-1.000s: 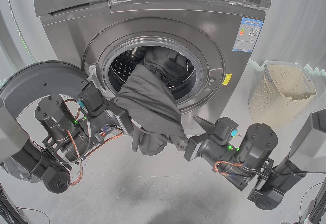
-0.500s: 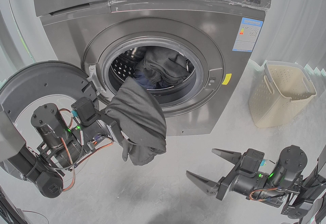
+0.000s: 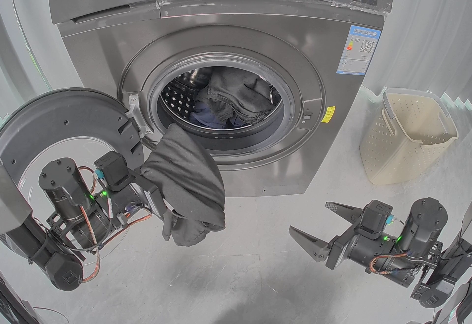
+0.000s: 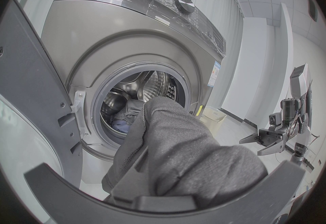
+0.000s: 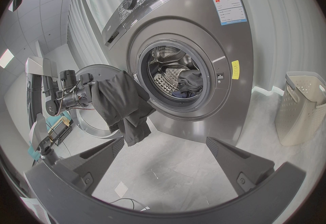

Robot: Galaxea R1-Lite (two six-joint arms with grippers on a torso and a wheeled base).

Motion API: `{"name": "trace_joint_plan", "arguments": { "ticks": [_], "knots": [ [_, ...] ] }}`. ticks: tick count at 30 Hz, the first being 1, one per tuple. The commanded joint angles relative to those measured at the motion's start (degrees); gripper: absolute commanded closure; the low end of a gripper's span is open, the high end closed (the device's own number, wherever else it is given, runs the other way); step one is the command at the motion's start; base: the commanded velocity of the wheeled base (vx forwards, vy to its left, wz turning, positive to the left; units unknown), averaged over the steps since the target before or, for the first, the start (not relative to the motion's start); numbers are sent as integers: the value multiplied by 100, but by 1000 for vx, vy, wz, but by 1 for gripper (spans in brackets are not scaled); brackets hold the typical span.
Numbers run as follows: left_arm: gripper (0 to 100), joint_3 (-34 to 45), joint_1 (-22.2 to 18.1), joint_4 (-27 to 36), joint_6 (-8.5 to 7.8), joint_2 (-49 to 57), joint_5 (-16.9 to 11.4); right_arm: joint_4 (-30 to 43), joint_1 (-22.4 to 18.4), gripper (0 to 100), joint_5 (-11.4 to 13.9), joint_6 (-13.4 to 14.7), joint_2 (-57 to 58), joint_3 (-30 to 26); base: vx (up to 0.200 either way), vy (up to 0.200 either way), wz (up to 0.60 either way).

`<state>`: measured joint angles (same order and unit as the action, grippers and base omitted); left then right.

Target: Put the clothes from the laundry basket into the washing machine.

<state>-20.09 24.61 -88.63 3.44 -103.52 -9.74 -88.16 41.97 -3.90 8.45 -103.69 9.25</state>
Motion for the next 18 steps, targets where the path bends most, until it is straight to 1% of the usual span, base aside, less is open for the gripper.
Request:
{"name": "trace_joint_plan", "arguments": {
  "ticks": [1, 3, 4, 7, 18],
  "knots": [
    [100, -12, -44, -6, 34, -36, -19, -8, 4, 0, -5, -1, -19, 33, 0, 0, 0],
    [100, -21, -53, -6, 8, -72, -10, -8, -5, 0, 3, -1, -19, 33, 0, 0, 0],
    [100, -21, -53, -6, 8, -72, -10, -8, -5, 0, 3, -1, -28, 33, 200, 0, 0],
    [100, -48, -35, -6, -63, -151, -2, -8, 22, 0, 3, 8, -37, 33, 200, 0, 0],
    [100, -48, 0, -6, -71, -274, -2, -8, 74, 0, -5, 17, -37, 33, 200, 0, 0]
  ]
}}
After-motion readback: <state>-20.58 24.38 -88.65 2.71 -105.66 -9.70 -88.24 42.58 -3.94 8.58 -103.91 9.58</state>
